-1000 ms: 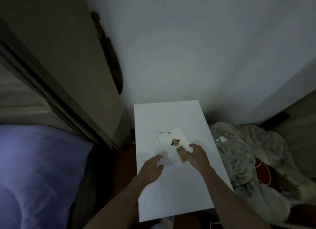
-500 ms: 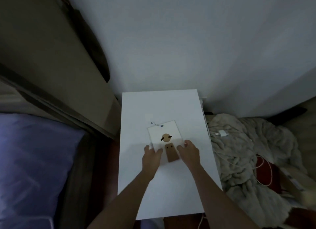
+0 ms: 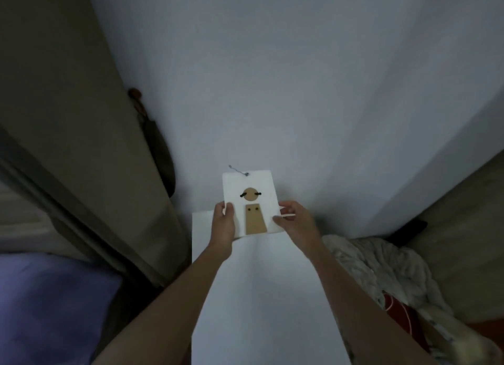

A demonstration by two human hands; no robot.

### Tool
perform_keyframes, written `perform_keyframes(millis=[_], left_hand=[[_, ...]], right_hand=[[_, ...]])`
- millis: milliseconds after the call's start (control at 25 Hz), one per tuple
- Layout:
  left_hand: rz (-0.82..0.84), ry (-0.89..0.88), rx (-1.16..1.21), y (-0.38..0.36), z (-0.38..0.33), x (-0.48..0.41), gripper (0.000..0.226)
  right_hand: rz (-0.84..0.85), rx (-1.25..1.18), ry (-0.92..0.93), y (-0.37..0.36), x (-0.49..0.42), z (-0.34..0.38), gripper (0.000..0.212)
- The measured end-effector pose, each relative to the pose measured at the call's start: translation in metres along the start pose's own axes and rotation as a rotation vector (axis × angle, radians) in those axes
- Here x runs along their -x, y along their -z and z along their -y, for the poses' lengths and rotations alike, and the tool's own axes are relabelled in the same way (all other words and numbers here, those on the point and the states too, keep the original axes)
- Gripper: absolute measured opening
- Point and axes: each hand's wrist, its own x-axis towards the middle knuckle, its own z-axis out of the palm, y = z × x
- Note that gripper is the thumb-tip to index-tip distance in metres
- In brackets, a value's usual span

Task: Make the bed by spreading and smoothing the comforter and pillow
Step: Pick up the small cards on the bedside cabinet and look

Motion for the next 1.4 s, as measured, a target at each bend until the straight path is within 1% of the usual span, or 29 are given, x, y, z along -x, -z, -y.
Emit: perform_keyframes(millis=[80, 160, 200, 280, 360, 440, 520, 640, 720, 760, 800, 840, 880, 920, 960, 1040, 1080, 1120, 1160, 1240, 1280, 1360, 1400], left_hand=[[0.031, -0.129, 0.023, 0.002, -0.055, 0.005, 0.028], [0.078, -0.287, 0.031, 0.007, -0.107, 0.017, 0.022], [0.103, -0.355, 0.028, 0.008, -0.129, 0.023, 0.020], [0.135, -0.459, 0.012, 0.007, -0.164, 0.035, 0.019], [0.152, -0.546, 0.000, 0.004, -0.190, 0.049, 0.019], [0.159, -0.602, 0.017, 0.001, -0.208, 0.061, 0.019], [0.167, -0.634, 0.024, 0.000, -0.221, 0.068, 0.020], [0.184, -0.635, 0.024, 0.004, -0.227, 0.073, 0.022], [0.211, -0.630, 0.026, 0.005, -0.224, 0.075, 0.020], [0.222, -0.622, 0.035, 0.006, -0.221, 0.075, 0.019], [0.222, -0.615, 0.043, 0.006, -0.218, 0.075, 0.019], [0.204, -0.615, 0.040, 0.006, -0.216, 0.074, 0.018], [0.176, -0.634, 0.022, 0.006, -0.214, 0.072, 0.017], [0.147, -0.678, -0.011, 0.005, -0.210, 0.073, 0.017], [0.121, -0.739, -0.066, 0.004, -0.205, 0.074, 0.017], [0.094, -0.888, -0.215, -0.001, -0.192, 0.079, 0.019], [0.075, -0.975, -0.309, -0.005, -0.183, 0.082, 0.021], [0.040, -1.058, -0.411, -0.009, -0.173, 0.085, 0.022], [-0.005, -1.126, -0.513, -0.013, -0.164, 0.087, 0.024], [-0.082, -1.244, -0.706, -0.020, -0.143, 0.087, 0.030], [-0.093, -1.299, -0.790, -0.022, -0.130, 0.084, 0.034], [-0.075, -1.347, -0.930, -0.020, -0.109, 0.083, 0.046], [-0.009, -1.342, -0.987, -0.020, -0.102, 0.085, 0.055]], right_hand=[[-0.063, 0.143, 0.226, 0.008, -0.002, 0.052, 0.038], [-0.147, 0.339, 0.540, 0.011, 0.003, 0.097, 0.046], [-0.174, 0.445, 0.669, 0.011, 0.004, 0.116, 0.051], [-0.221, 0.652, 0.836, 0.014, 0.005, 0.147, 0.064], [-0.283, 0.773, 0.942, 0.019, 0.007, 0.173, 0.073], [-0.344, 0.800, 1.029, 0.028, 0.008, 0.196, 0.073], [-0.384, 0.805, 1.103, 0.039, 0.010, 0.211, 0.071], [-0.463, 0.866, 1.212, 0.046, 0.015, 0.220, 0.065], [-0.516, 0.889, 1.245, 0.047, 0.021, 0.221, 0.059], [-0.521, 0.879, 1.237, 0.047, 0.024, 0.220, 0.057], [-0.485, 0.850, 1.200, 0.047, 0.027, 0.219, 0.055], [-0.403, 0.787, 1.125, 0.047, 0.029, 0.218, 0.051], [-0.269, 0.676, 0.998, 0.047, 0.029, 0.217, 0.046], [-0.122, 0.514, 0.845, 0.048, 0.031, 0.217, 0.042], [-0.030, 0.321, 0.701, 0.047, 0.031, 0.218, 0.040], [0.035, -0.062, 0.465, 0.049, 0.032, 0.224, 0.043], [0.071, -0.230, 0.372, 0.051, 0.032, 0.229, 0.047], [0.099, -0.348, 0.303, 0.053, 0.032, 0.233, 0.049], [0.100, -0.399, 0.261, 0.055, 0.032, 0.236, 0.049], [0.044, -0.359, 0.228, 0.059, 0.033, 0.234, 0.043], [0.021, -0.346, 0.210, 0.061, 0.033, 0.230, 0.043], [0.020, -0.372, 0.169, 0.062, 0.030, 0.216, 0.045], [0.010, -0.380, 0.162, 0.063, 0.030, 0.211, 0.046]])
